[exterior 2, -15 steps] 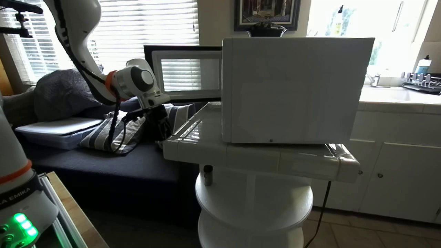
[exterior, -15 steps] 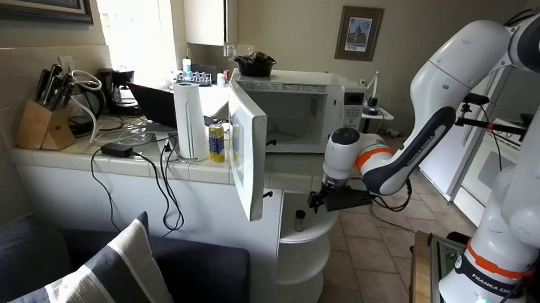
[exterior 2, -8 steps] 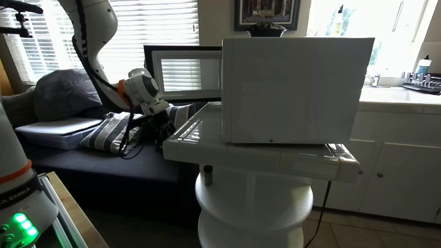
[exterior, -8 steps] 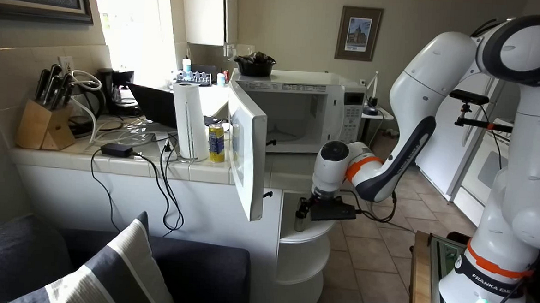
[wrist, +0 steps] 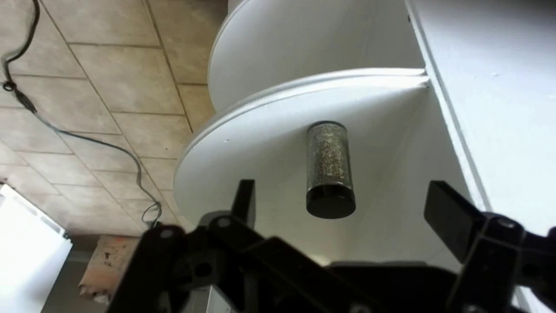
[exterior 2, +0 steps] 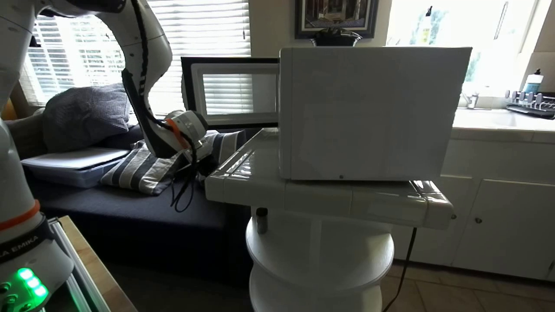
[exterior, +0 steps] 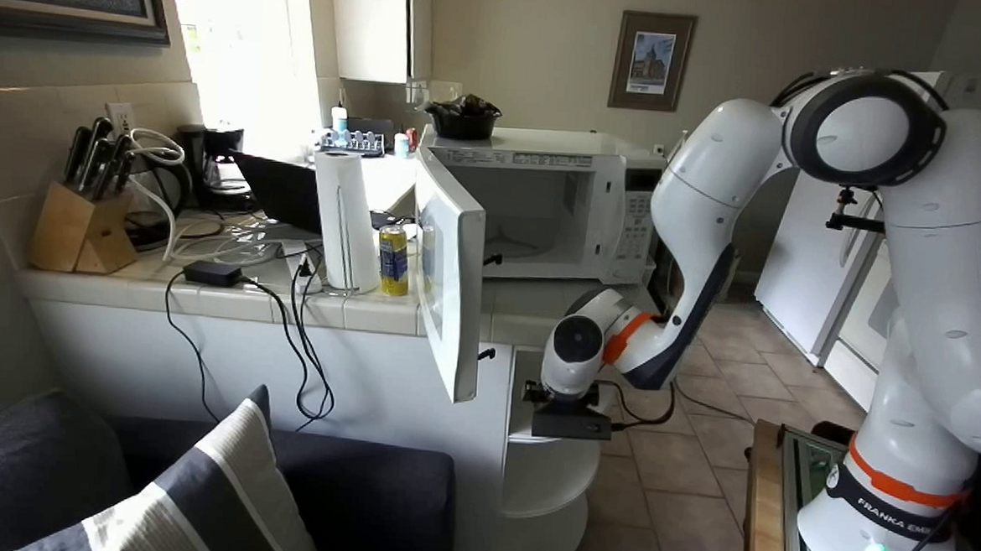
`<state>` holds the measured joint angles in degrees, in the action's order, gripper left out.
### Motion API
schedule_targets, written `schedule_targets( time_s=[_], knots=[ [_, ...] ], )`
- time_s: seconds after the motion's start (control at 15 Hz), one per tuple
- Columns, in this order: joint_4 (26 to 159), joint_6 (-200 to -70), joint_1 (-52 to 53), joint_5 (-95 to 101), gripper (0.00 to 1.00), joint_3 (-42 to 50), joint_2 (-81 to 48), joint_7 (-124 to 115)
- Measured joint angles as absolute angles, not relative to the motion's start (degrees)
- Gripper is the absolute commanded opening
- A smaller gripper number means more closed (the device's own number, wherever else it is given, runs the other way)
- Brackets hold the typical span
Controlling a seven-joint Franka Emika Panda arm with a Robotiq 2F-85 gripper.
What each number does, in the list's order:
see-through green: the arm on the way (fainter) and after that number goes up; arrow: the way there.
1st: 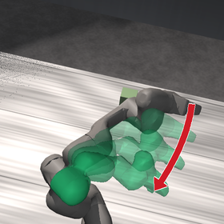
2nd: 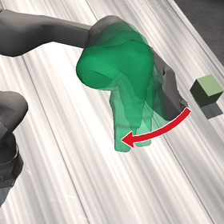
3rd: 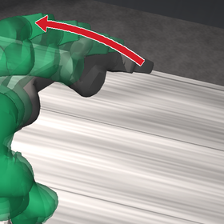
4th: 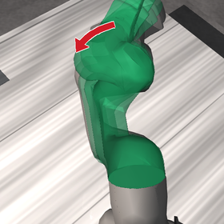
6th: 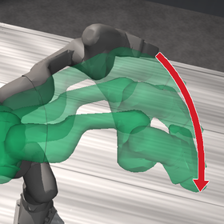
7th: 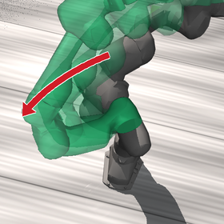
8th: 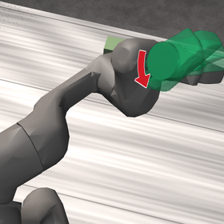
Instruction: Pick up the jar from the shelf and put it on top of the microwave.
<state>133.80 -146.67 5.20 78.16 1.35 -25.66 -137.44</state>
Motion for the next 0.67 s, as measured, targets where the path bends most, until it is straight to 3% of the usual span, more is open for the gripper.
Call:
schedule_targets(
  time_s=[0.67],
  knots=[
    [121.5,-133.2,7.5,84.1,1.0,0.2,-42.4,-147.4]
  ],
)
